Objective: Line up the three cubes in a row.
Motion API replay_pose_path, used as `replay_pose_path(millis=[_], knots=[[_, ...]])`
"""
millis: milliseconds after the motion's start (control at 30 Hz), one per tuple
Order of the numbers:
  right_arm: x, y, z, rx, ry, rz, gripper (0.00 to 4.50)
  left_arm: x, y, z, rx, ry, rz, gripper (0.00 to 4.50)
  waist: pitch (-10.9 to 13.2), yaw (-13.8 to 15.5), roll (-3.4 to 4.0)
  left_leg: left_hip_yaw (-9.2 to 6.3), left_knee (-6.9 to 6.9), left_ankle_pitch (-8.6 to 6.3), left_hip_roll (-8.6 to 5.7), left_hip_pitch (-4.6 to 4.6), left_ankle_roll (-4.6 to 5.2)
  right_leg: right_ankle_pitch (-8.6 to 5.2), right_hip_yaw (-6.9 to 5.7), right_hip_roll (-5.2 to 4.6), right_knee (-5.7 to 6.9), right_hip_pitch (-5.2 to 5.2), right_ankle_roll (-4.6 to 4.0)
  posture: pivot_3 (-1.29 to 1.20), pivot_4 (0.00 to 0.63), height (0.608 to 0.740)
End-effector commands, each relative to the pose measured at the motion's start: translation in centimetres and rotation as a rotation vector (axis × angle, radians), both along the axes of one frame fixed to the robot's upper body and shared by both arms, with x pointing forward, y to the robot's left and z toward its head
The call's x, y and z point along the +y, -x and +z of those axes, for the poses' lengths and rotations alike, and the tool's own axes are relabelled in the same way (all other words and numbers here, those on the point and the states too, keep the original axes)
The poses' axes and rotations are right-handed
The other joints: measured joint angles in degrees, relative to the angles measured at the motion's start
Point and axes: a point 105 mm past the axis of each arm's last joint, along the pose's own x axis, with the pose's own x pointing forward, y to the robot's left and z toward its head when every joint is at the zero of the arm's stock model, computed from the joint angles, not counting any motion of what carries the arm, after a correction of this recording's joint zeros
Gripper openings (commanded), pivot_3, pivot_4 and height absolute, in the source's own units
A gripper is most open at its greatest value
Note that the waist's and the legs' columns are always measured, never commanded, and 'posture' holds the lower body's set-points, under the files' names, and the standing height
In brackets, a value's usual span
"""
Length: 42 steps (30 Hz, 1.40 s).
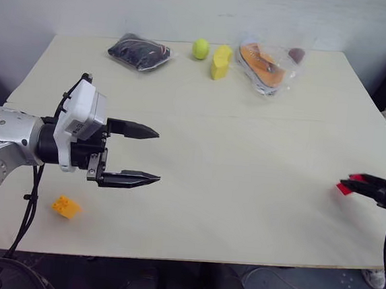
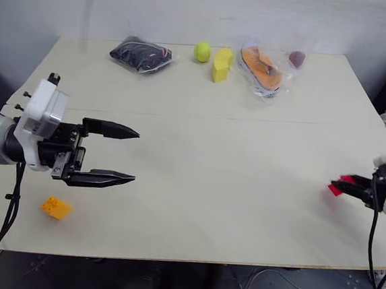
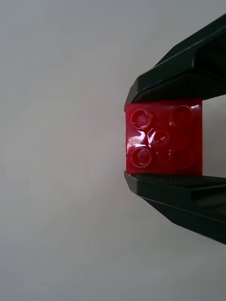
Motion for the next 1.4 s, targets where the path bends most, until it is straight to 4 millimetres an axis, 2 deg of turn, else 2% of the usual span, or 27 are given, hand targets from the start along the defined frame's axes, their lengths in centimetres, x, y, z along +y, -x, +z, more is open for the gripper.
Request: replay_pose_path(millis=[33,100,133,200,300,533,700,800,933,1067,1100,1233,1267,1400], knots=[[6.2,0.5,1.1,-0.023,0.098,0.321,1.49,-0.7,0.7,0.2,-0.027,-0.012,-0.061,4.5,0.0,0.1,0.0,-0.02,0.0,0.0,0.02,0.02,-0.05,0.0,-0.01,0.03,0.01,0.01,0.0,0.0,0.15,0.74],[10.6,1.0,0.8,-0.04,0.155,0.564,1.49,-1.2,1.4,-0.6,-0.013,-0.046,-0.115,4.5,0.0,0.3,-0.02,-0.07,0.0,0.01,0.03,0.01,-0.08,0.0,-0.06,0.05,-0.01,0.01,0.0,0.0,0.15,0.74],[11.9,1.3,0.7,-0.046,0.173,0.641,1.49,-1.4,1.6,-0.9,-0.009,-0.059,-0.136,4.5,0.0,0.3,-0.02,-0.06,0.0,0.01,0.02,0.0,-0.08,0.0,-0.06,0.05,-0.02,0.02,0.0,0.0,0.15,0.74],[13.6,1.6,0.3,-0.062,0.221,0.759,1.49,-1.4,1.8,-1.3,-0.001,-0.08,-0.16,4.5,0.0,0.4,-0.01,-0.06,0.0,0.01,-0.04,-0.03,-0.08,0.0,-0.05,0.03,-0.02,-0.01,-0.01,0.0,0.15,0.74],[15.5,0.8,-0.1,-0.098,0.262,0.891,1.49,-1.3,1.6,-2.0,-0.006,-0.123,-0.171,4.5,0.0,1.1,-0.02,-0.08,0.04,0.02,-0.09,-0.12,-0.05,0.0,-0.1,0.0,-0.03,-0.09,-0.01,0.0,0.15,0.74],[15.9,-1.5,-1.1,-0.097,0.308,0.932,1.49,-1.6,1.4,-2.0,-0.014,-0.121,-0.174,4.5,0.0,1.7,-0.05,-0.17,0.11,0.04,-0.11,-0.18,0.01,0.0,-0.19,-0.03,-0.04,-0.04,-0.01,0.0,0.15,0.74],[15.8,-1.8,-3.2,-0.083,0.355,0.96,1.49,-1.7,1.1,-1.9,-0.023,-0.114,-0.161,4.5,0.0,1.5,-0.05,-0.17,0.11,0.05,-0.08,-0.18,0.03,0.0,-0.2,-0.04,-0.02,-0.05,-0.01,0.0,0.15,0.74],[16.2,-2.1,-3.5,-0.084,0.318,0.942,1.49,-1.7,1.1,-1.8,-0.025,-0.112,-0.158,4.5,0.0,1.3,-0.05,-0.16,0.12,0.05,-0.08,-0.17,0.03,0.0,-0.17,-0.04,0.01,-0.07,-0.01,0.0,0.15,0.74],[16.2,-2.6,-3.6,-0.092,0.316,0.918,2.88,-1.2,0.9,-1.9,-0.029,-0.122,-0.122,4.5,0.0,1.2,-0.05,-0.17,0.12,0.05,-0.04,-0.13,0.02,0.0,-0.18,-0.02,0.03,-0.03,-0.01,0.0,0.15,0.74],[16.1,-2.7,-2.2,-0.129,0.301,0.904,4.29,0.7,0.4,-2.1,-0.013,-0.102,-0.004,4.5,0.0,1.1,-0.05,-0.18,0.12,0.05,-0.04,-0.16,0.02,0.0,-0.18,-0.03,0.03,-0.05,-0.01,0.0,0.15,0.74],[16.1,-2.7,-1.9,-0.141,0.299,0.903,4.47,1.3,0.2,-2.2,-0.017,-0.104,0.037,4.5,0.0,1.2,-0.05,-0.18,0.12,0.05,-0.03,-0.16,0.02,0.0,-0.18,-0.04,0.03,-0.05,-0.01,0.0,0.15,0.74],[16.9,-2.1,1.0,-0.225,0.25,0.909,4.47,5.3,-0.2,-2.8,-0.018,-0.053,0.306,4.5,0.0,0.8,-0.03,-0.2,0.12,0.05,-0.02,-0.17,0.02,0.0,-0.19,-0.06,0.03,-0.08,-0.01,0.0,0.15,0.74],[17.1,-1.9,1.6,-0.24,0.232,0.912,4.47,6.1,0.0,-3.0,-0.017,-0.046,0.358,4.5,0.0,0.6,-0.03,-0.2,0.11,0.05,-0.01,-0.18,0.02,-0.01,-0.19,-0.07,0.03,-0.1,-0.02,0.0,0.15,0.74],[19.4,0.0,4.7,-0.28,0.09,0.958,4.47,11.4,1.8,-4.9,0.013,-0.021,0.671,4.5,0.0,0.1,-0.04,-0.26,0.05,0.03,0.04,-0.17,0.01,-0.02,-0.28,-0.09,0.0,-0.06,-0.05,0.0,0.15,0.74]])
